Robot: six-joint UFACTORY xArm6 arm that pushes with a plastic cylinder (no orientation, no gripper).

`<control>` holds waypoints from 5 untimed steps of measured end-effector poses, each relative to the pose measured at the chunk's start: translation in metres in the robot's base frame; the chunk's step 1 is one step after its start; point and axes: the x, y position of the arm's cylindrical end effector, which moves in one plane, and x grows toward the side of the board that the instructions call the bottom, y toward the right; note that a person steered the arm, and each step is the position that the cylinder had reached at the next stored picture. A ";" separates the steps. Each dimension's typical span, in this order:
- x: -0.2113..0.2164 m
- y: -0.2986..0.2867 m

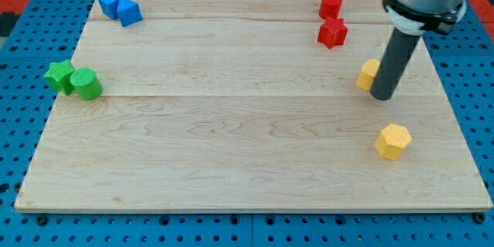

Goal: Place yellow heart below red star

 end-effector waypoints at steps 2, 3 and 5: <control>-0.010 -0.005; -0.012 -0.005; -0.042 0.018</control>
